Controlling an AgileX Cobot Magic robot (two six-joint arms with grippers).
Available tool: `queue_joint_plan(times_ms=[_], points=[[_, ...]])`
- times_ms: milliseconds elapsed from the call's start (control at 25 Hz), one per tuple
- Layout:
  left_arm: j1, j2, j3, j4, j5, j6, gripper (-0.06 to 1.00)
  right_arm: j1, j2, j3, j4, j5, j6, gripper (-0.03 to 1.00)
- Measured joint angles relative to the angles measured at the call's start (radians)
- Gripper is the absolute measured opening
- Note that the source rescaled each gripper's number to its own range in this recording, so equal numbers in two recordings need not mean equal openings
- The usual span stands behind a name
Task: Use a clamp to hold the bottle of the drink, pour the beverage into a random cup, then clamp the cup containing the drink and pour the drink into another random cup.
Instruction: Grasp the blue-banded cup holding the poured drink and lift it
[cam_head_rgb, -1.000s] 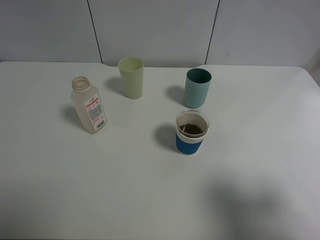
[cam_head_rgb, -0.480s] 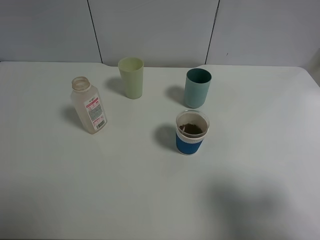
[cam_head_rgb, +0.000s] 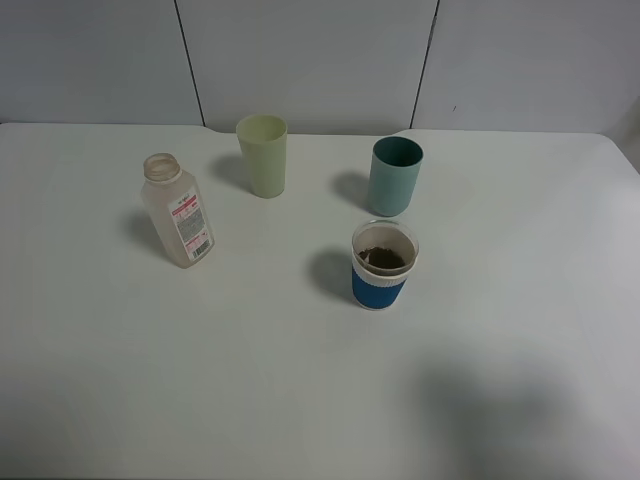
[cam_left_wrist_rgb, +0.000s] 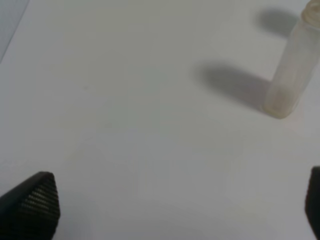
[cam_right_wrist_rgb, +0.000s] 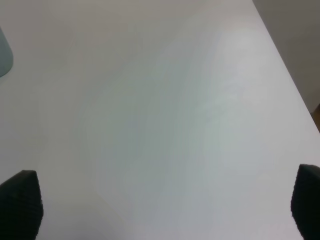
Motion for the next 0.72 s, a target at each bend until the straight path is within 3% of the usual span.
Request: queue_joint_plan(times_ms=[720], points=[[0.000, 0.000, 0.000, 0.000, 0.000, 0.000, 1.00, 0.000, 0.000, 0.000, 0.000, 0.000, 0.000, 1.00]])
